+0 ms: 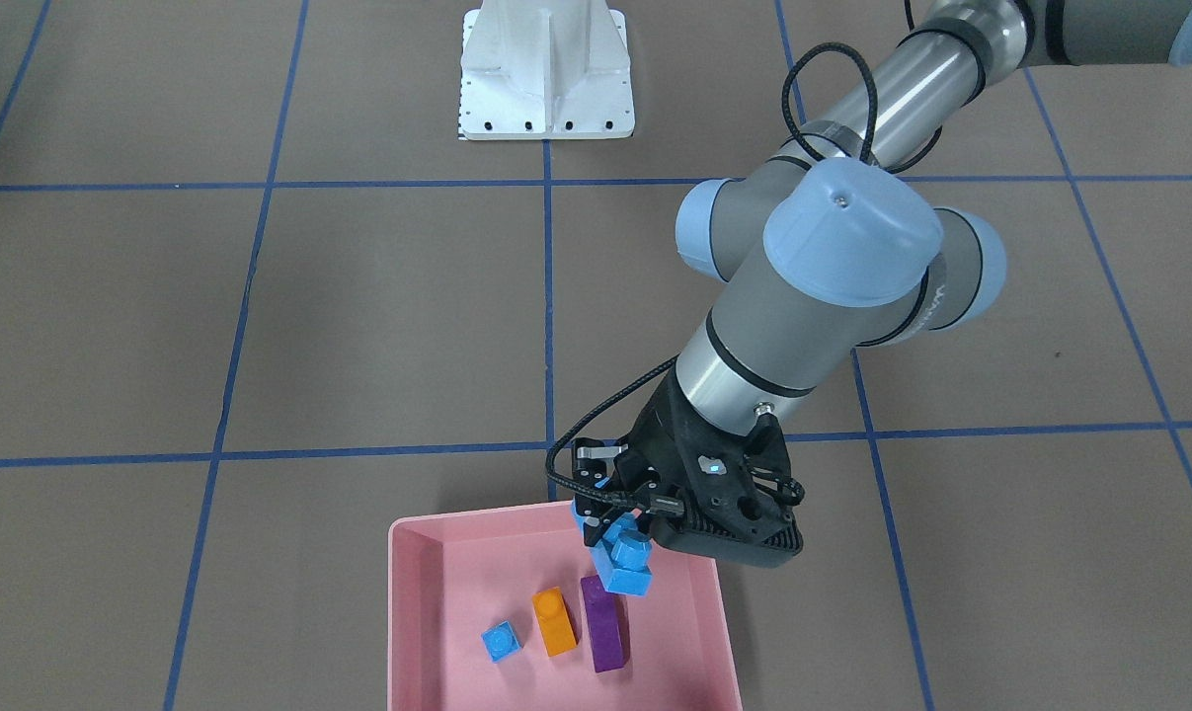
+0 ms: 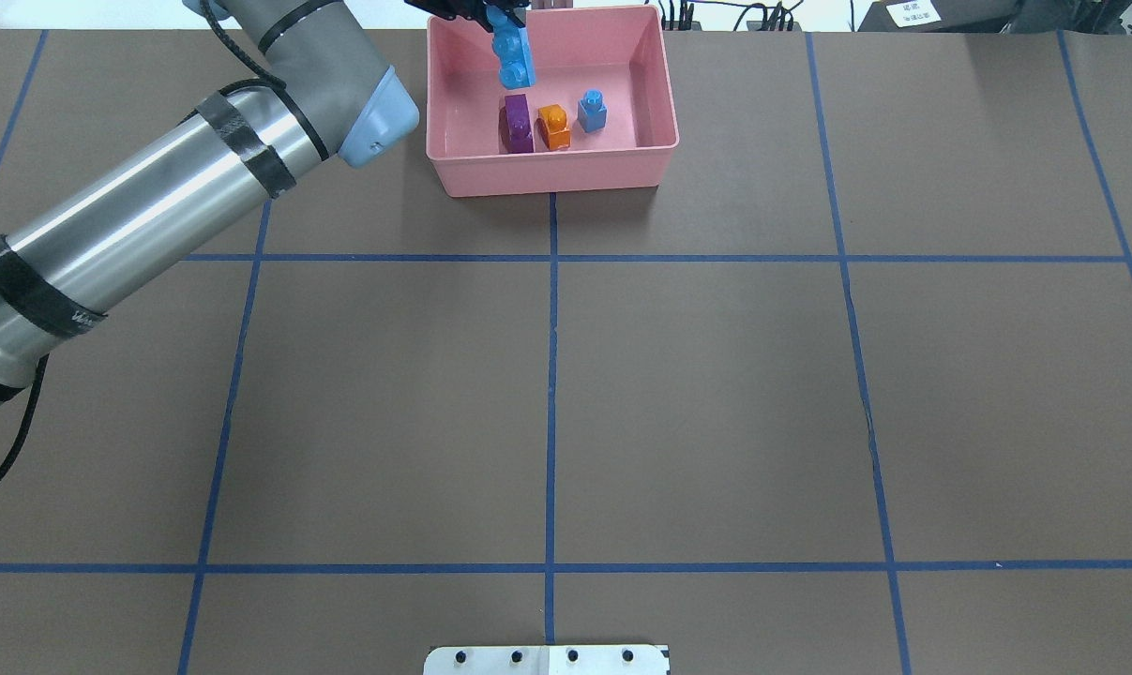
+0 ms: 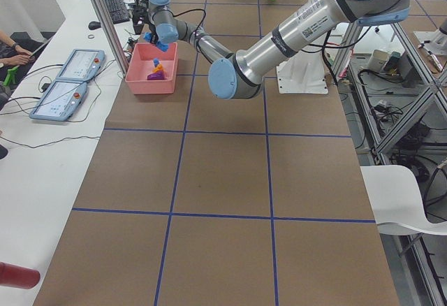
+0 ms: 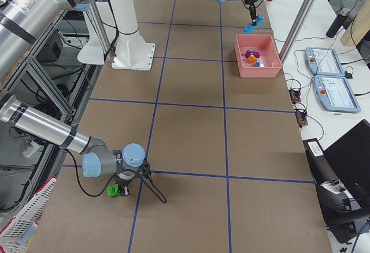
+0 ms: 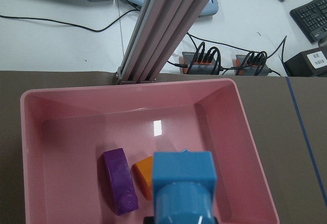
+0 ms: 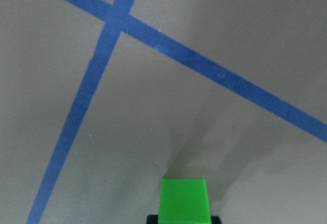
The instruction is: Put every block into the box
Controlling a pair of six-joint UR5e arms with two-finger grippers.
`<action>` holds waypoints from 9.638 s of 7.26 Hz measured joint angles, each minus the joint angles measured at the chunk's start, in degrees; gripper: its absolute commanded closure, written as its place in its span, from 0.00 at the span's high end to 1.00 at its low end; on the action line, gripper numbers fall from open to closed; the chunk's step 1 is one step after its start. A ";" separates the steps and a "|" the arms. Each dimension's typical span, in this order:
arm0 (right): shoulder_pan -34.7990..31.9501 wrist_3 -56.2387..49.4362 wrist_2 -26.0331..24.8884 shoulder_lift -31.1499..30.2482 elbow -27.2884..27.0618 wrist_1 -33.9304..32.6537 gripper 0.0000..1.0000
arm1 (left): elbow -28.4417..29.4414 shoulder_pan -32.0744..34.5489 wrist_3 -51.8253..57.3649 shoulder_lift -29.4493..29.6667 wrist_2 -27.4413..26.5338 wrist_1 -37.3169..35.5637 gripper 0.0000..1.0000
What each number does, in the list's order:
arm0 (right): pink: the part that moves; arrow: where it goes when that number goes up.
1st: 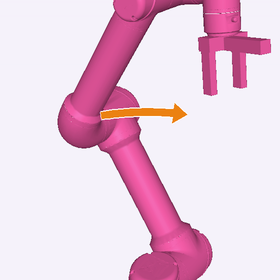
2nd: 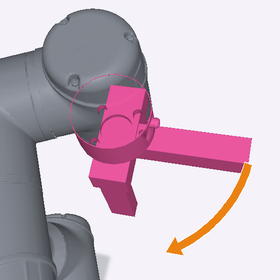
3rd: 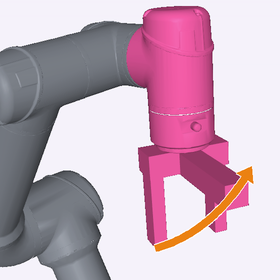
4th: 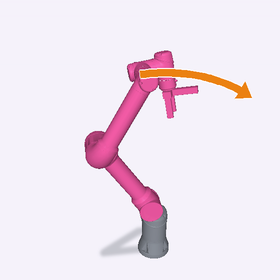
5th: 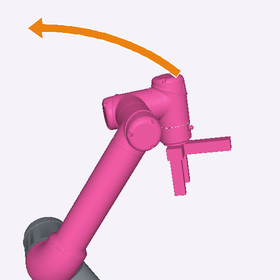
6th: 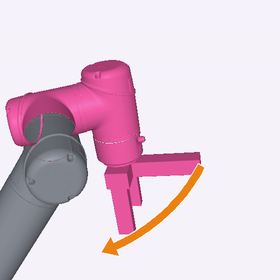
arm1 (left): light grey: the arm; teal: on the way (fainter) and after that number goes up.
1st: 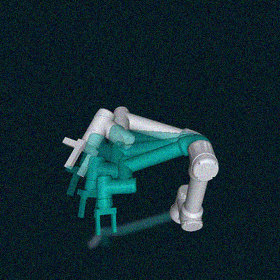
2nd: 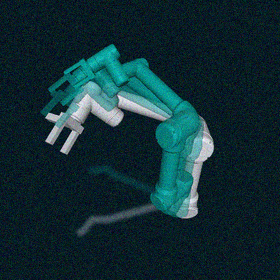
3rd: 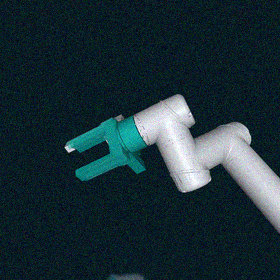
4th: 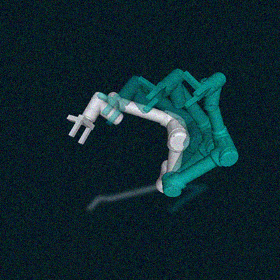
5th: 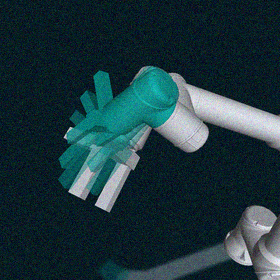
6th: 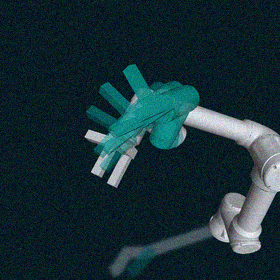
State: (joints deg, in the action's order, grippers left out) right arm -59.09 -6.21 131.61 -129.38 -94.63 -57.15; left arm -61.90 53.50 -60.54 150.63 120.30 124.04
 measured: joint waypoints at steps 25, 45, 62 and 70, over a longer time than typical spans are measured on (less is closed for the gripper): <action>-0.23 47.77 -15.46 95.34 17.93 -26.53 0.00 | -29.92 14.81 31.29 -44.97 -4.73 -22.86 1.00; -23.83 -2.45 1.89 59.58 3.83 -43.77 1.00 | -25.24 30.20 60.30 -53.09 10.21 -22.50 1.00; -31.63 4.11 2.80 32.53 -3.53 -30.62 1.00 | -28.70 38.70 67.63 -58.27 11.03 -36.84 1.00; -31.70 4.25 5.84 33.26 -3.56 -30.39 1.00 | -29.06 38.67 67.51 -58.27 11.44 -36.59 1.00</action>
State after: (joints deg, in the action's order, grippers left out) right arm -90.79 -1.96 137.45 -96.12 -98.20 -87.54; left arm -90.96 92.17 6.97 92.36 131.74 87.45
